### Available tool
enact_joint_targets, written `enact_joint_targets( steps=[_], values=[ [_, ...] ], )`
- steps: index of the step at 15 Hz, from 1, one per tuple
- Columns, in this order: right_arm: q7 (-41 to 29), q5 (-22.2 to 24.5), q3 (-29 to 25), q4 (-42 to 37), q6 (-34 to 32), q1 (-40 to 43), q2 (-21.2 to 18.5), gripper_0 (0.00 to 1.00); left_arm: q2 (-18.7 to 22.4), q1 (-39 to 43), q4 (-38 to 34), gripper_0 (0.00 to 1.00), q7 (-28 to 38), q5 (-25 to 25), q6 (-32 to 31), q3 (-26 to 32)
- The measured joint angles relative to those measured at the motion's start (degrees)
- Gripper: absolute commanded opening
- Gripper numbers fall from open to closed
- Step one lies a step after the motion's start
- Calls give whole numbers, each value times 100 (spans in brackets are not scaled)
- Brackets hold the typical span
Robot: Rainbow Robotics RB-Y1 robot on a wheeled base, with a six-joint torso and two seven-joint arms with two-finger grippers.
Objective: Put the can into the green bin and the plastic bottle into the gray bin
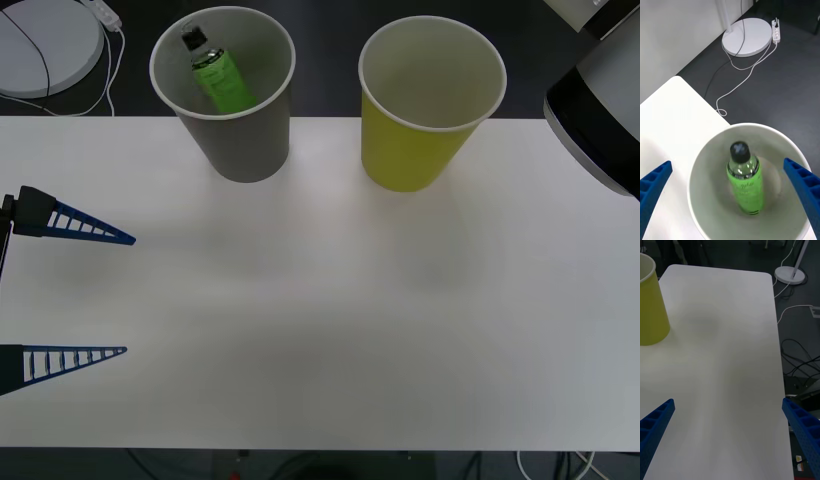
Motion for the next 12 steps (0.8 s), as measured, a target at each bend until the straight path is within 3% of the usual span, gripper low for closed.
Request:
enact_joint_targets(
  steps=[6, 12],
  values=[
    [170, -95, -1, -39, 4, 21, -102, 100, 0, 0, 0, 100, 0, 0, 0, 0],
    [298, -260, -149, -981, -320, 404, -631, 100, 0, 0, 0, 100, 0, 0, 0, 0]
  ],
)
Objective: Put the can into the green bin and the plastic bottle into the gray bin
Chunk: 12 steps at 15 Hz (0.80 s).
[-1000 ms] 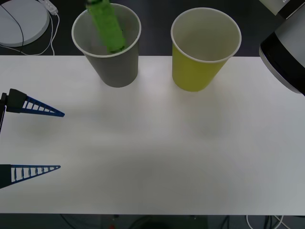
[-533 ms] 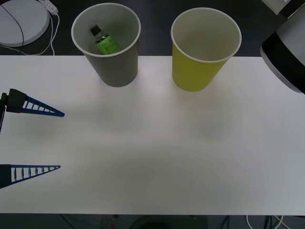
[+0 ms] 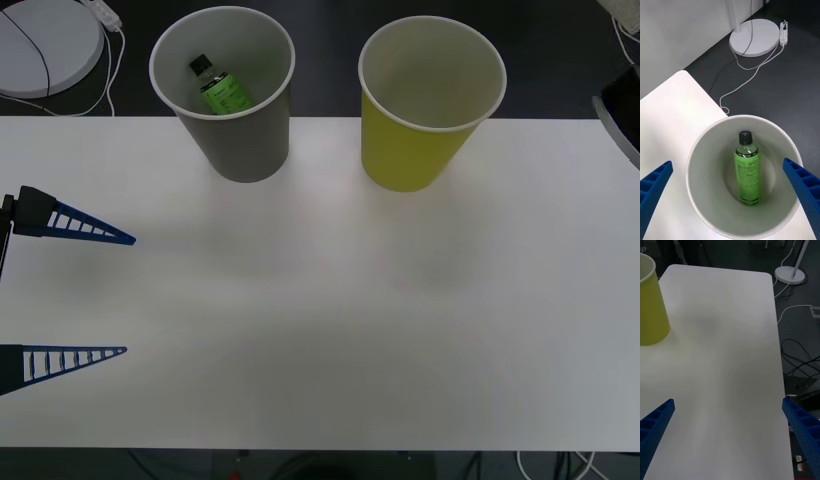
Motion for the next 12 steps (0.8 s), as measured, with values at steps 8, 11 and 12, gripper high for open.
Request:
enact_joint_targets(
  steps=[8, 11, 12],
  values=[
    [380, -102, -790, -1578, -574, 1001, -708, 100, 0, 0, 0, 100, 0, 0, 0, 0],
    [708, -263, -1044, -2178, -586, 1462, -973, 100, 0, 0, 0, 100, 0, 0, 0, 0],
    [882, -304, -1151, -2325, -608, 1619, -1033, 100, 0, 0, 0, 100, 0, 0, 0, 0]
  ],
)
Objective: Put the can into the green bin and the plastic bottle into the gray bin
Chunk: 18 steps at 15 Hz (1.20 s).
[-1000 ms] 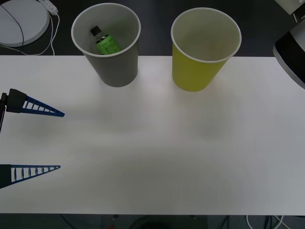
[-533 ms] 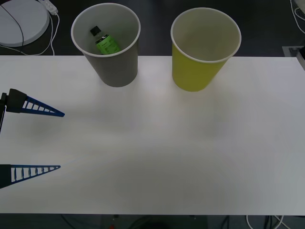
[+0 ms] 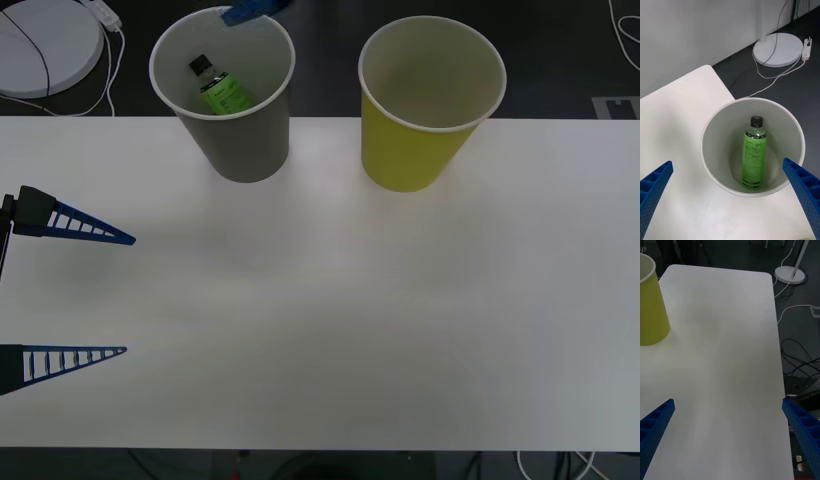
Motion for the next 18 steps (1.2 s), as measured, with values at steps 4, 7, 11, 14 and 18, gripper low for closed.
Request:
enact_joint_targets(
  steps=[4, 7, 11, 14, 18],
  values=[
    [690, -26, -590, -722, -263, 811, -194, 100, 0, 0, 0, 100, 1, 0, 0, 0],
    [907, -25, -1073, -1442, -516, 1429, -436, 100, 0, 0, 0, 100, 0, 0, 0, 0],
    [2080, -719, -1847, -1737, -940, 2275, -763, 100, 0, 0, 0, 100, 0, 0, 0, 0],
    [3267, -1326, -2365, -2008, -943, 3173, -1106, 100, 0, 0, 0, 100, 0, 0, 0, 0],
    [4591, -2201, -2944, -2238, -943, 4261, -1512, 100, 0, 0, 0, 100, 0, 0, 0, 0]
  ],
)
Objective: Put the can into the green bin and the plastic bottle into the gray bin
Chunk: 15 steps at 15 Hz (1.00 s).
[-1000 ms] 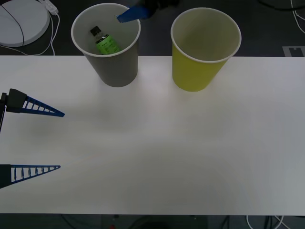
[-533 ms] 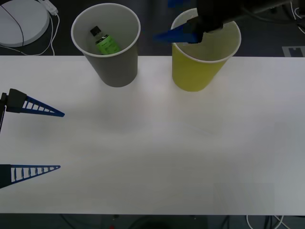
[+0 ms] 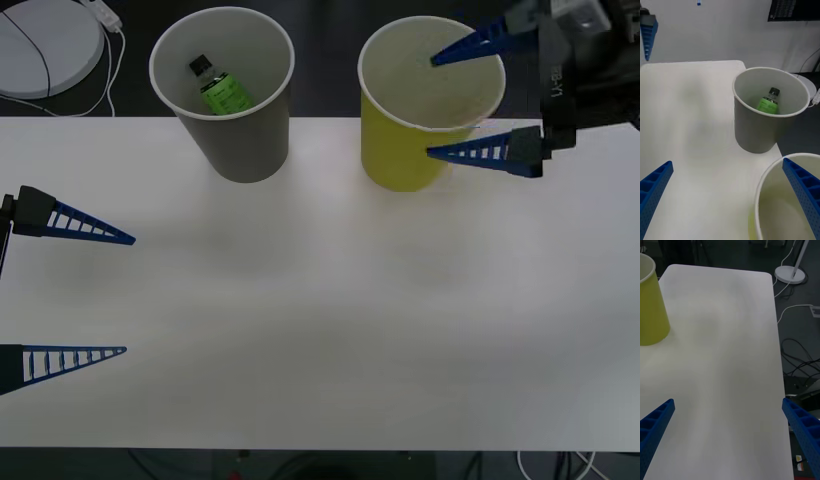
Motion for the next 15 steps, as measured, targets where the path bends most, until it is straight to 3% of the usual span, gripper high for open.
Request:
enact_joint_targets(
  steps=[6, 15],
  values=[
    [1491, -1084, -560, -30, -315, 1105, -561, 100, 0, 0, 0, 100, 0, 0, 0, 0],
    [1993, -1949, -1589, -34, -1316, 2604, -1034, 100, 0, 0, 0, 100, 0, 0, 0, 0]
  ],
)
